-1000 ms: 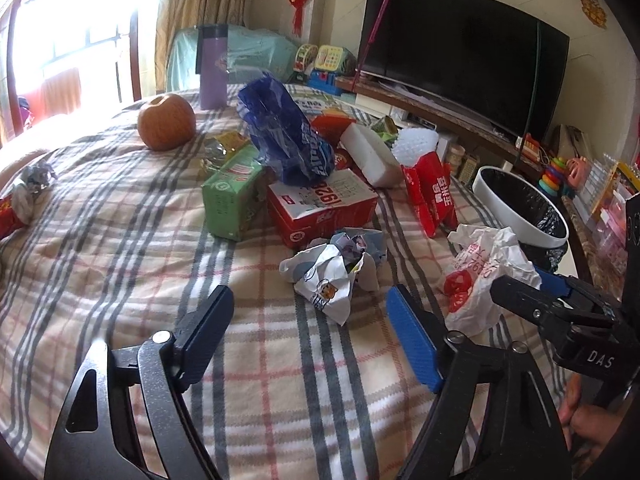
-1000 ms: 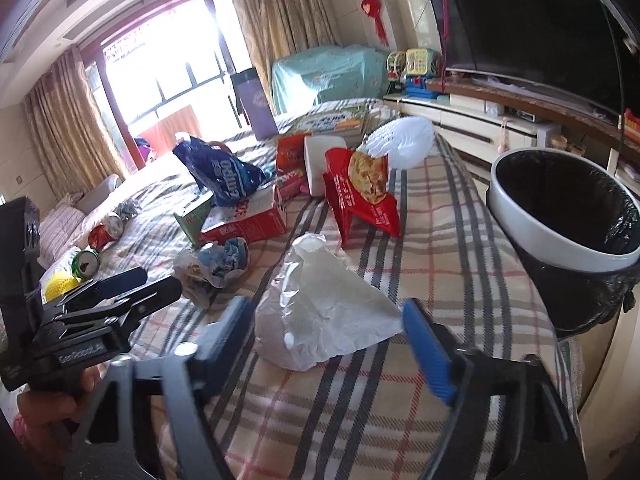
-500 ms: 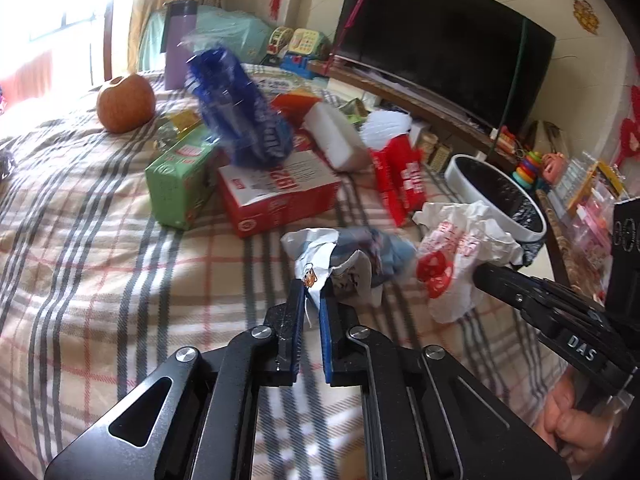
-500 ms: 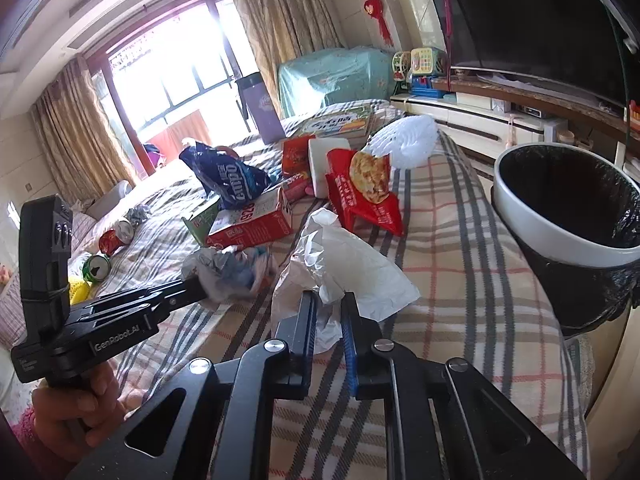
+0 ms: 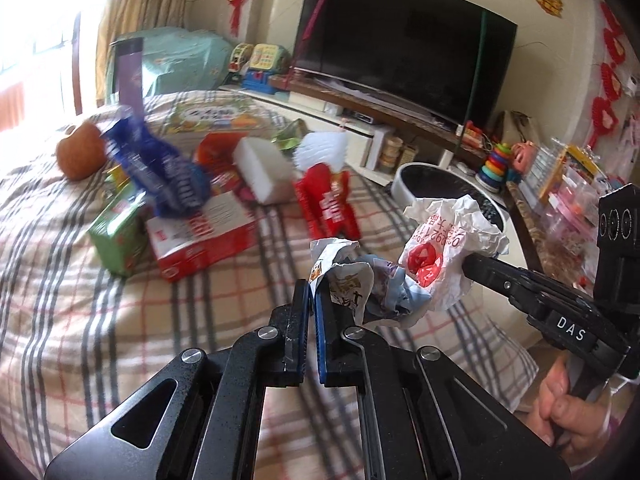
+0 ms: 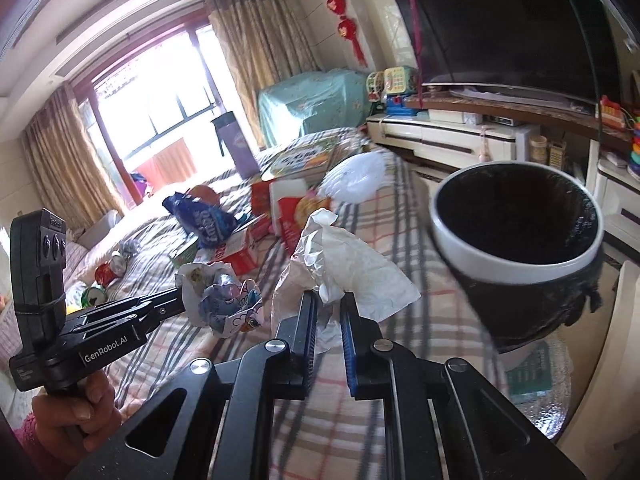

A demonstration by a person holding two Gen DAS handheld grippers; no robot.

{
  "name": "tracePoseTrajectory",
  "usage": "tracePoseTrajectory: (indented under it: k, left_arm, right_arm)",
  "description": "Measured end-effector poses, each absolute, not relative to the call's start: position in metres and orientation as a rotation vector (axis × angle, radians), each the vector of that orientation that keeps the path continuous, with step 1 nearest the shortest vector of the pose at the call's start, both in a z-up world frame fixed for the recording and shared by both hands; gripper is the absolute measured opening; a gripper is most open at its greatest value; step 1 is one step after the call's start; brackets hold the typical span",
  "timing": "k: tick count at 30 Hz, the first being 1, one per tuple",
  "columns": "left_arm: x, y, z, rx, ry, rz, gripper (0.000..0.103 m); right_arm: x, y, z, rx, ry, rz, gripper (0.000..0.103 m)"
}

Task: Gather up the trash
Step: 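Carry both held pieces over the black bin and open both grippers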

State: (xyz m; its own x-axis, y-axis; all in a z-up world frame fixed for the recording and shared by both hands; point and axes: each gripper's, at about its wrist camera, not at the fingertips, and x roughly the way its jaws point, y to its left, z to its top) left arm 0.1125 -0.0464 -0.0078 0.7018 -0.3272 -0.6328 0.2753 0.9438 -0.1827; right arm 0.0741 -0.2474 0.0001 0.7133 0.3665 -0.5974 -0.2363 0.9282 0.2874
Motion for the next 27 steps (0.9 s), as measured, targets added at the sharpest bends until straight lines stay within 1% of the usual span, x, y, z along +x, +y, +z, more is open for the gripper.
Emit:
tracePoseTrajectory:
  k: [12,27]
  left_arm:
    - [0.138,-0.104,0.007,-0.025,0.714,-0.424,0.003]
    - [0.185,-0.168,0.020,0.015,0.716,-0.492,0.003]
  right_arm:
    - [0.081,-0.303,0.009,0.235,0.690,0.241,0.012]
    - [0.115,-0.363,0.016,0.274,0.679,0.140,0.012]
